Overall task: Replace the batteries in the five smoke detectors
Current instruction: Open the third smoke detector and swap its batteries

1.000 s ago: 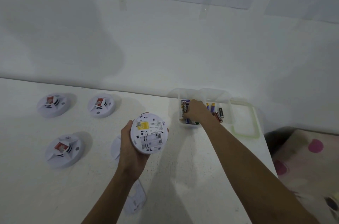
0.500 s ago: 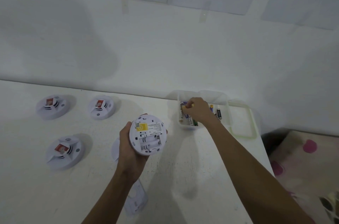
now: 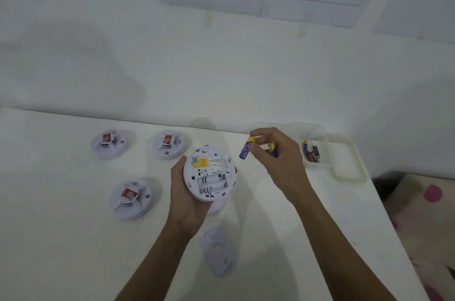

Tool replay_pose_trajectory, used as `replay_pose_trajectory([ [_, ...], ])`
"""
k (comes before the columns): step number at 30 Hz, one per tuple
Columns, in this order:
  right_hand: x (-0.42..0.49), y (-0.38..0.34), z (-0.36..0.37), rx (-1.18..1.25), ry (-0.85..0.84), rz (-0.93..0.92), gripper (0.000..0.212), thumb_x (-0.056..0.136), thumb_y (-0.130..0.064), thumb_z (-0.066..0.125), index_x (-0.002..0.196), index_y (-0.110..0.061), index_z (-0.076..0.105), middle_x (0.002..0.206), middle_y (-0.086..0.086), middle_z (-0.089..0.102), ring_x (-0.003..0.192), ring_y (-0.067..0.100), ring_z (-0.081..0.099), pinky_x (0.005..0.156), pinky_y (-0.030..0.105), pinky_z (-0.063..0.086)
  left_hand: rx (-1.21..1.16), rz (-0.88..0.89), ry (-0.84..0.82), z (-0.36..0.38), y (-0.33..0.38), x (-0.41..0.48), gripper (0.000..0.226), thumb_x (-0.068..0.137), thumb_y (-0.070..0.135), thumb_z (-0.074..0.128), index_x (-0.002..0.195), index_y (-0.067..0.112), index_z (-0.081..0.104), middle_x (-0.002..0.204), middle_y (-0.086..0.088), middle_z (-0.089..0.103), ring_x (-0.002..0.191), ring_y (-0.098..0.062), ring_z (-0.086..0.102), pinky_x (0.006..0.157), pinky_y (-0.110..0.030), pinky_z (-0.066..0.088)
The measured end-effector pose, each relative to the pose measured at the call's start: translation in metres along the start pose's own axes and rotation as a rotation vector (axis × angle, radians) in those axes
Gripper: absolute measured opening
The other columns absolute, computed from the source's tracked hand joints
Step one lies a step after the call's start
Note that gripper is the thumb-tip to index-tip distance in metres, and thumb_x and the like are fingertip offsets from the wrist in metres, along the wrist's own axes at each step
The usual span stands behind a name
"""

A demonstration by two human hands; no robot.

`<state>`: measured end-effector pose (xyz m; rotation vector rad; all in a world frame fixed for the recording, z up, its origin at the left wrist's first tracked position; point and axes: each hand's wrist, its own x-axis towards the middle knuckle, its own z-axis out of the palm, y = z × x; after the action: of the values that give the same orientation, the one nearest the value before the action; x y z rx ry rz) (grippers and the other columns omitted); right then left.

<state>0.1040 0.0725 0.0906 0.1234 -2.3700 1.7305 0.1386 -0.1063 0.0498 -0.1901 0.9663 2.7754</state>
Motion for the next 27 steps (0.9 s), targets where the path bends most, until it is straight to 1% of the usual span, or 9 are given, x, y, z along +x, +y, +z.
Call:
replay_pose_trajectory([
  [2, -0.018, -0.023, 0.02, 0.021, -0.013, -0.069, 0.016, 0.087, -0.015, 0.069, 0.099, -0.024, 0.066, 0.084, -0.006, 0.069, 0.053, 0.012, 0.036, 0.051, 0.023, 0.036, 0.013, 0.001, -0.003, -0.008, 0.013, -0.006, 0.051, 0.083, 0.051, 0.048, 0.111, 0.016, 0.072, 0.118, -0.02, 0.066, 0.103, -0.041, 0.066, 0.086, -0.049, 0.054],
  [5, -0.04, -0.046, 0.049, -0.021, -0.077, -0.158, 0.015, 0.088, -0.012, 0.067, 0.097, -0.024, 0.065, 0.09, -0.014, 0.068, 0.055, 0.019, 0.044, 0.05, 0.027, 0.038, 0.014, -0.03, 0.02, -0.021, 0.032, -0.015, 0.055, 0.097, 0.042, 0.028, 0.097, 0.019, 0.078, 0.104, -0.013, 0.073, 0.091, -0.029, 0.071, 0.077, -0.043, 0.059],
  [8, -0.056, -0.058, 0.074, -0.095, -0.173, -0.235, 0.018, 0.088, -0.009, 0.065, 0.097, -0.024, 0.064, 0.087, -0.02, 0.065, 0.048, 0.008, 0.037, 0.051, 0.013, 0.031, 0.035, -0.048, 0.018, -0.033, 0.051, -0.024, 0.051, 0.091, 0.047, 0.034, 0.096, 0.021, 0.078, 0.1, -0.011, 0.073, 0.087, -0.024, 0.071, 0.072, -0.037, 0.06],
  [10, -0.064, -0.062, 0.089, -0.156, -0.209, -0.281, 0.018, 0.088, -0.008, 0.066, 0.098, -0.022, 0.065, 0.084, -0.025, 0.063, 0.05, 0.005, 0.042, 0.051, 0.009, 0.032, 0.042, -0.054, 0.004, -0.041, 0.061, -0.029, 0.052, 0.088, 0.05, 0.036, 0.1, 0.02, 0.077, 0.104, -0.012, 0.072, 0.091, -0.026, 0.071, 0.079, -0.041, 0.059],
  [12, -0.069, -0.065, 0.101, -0.219, -0.217, -0.349, 0.016, 0.088, -0.008, 0.066, 0.1, -0.019, 0.066, 0.091, -0.026, 0.063, 0.06, -0.001, 0.051, 0.051, 0.009, 0.037, 0.041, -0.055, -0.01, -0.046, 0.07, -0.036, 0.052, 0.087, 0.049, 0.036, 0.1, 0.02, 0.077, 0.105, -0.011, 0.072, 0.091, -0.026, 0.071, 0.082, -0.042, 0.057],
  [16, -0.074, -0.067, 0.117, -0.337, -0.245, -0.508, 0.016, 0.09, -0.009, 0.063, 0.103, -0.015, 0.069, 0.102, -0.009, 0.067, 0.081, -0.006, 0.056, 0.059, 0.003, 0.034, 0.045, -0.098, -0.064, -0.052, 0.083, -0.045, 0.051, 0.083, 0.05, 0.04, 0.097, 0.019, 0.078, 0.1, -0.008, 0.073, 0.089, -0.024, 0.07, 0.079, -0.035, 0.057],
  [20, -0.076, -0.064, 0.121, -0.428, -0.293, -0.574, 0.019, 0.092, -0.013, 0.061, 0.107, -0.02, 0.07, 0.106, -0.008, 0.066, 0.089, 0.009, 0.064, 0.058, 0.011, 0.041, 0.027, -0.119, -0.08, -0.055, 0.087, -0.05, 0.052, 0.085, 0.05, 0.038, 0.098, 0.02, 0.077, 0.1, -0.006, 0.072, 0.088, -0.021, 0.07, 0.08, -0.034, 0.056],
  [24, -0.075, -0.068, 0.115, -0.489, -0.303, -0.584, 0.021, 0.093, -0.022, 0.058, 0.109, -0.026, 0.069, 0.102, -0.008, 0.059, 0.076, 0.0, 0.055, 0.056, 0.011, 0.037, 0.024, -0.128, -0.08, -0.051, 0.088, -0.056, 0.053, 0.089, 0.05, 0.036, 0.101, 0.019, 0.076, 0.1, -0.008, 0.071, 0.09, -0.023, 0.069, 0.082, -0.037, 0.055],
  [27, -0.075, -0.07, 0.11, -0.542, -0.329, -0.592, 0.023, 0.091, -0.028, 0.058, 0.111, -0.03, 0.068, 0.098, -0.008, 0.053, 0.073, -0.005, 0.046, 0.051, 0.016, 0.041, 0.021, -0.103, -0.061, -0.046, 0.088, -0.061, 0.053, 0.092, 0.046, 0.033, 0.098, 0.017, 0.077, 0.097, -0.01, 0.073, 0.085, -0.024, 0.072, 0.075, -0.039, 0.058],
])
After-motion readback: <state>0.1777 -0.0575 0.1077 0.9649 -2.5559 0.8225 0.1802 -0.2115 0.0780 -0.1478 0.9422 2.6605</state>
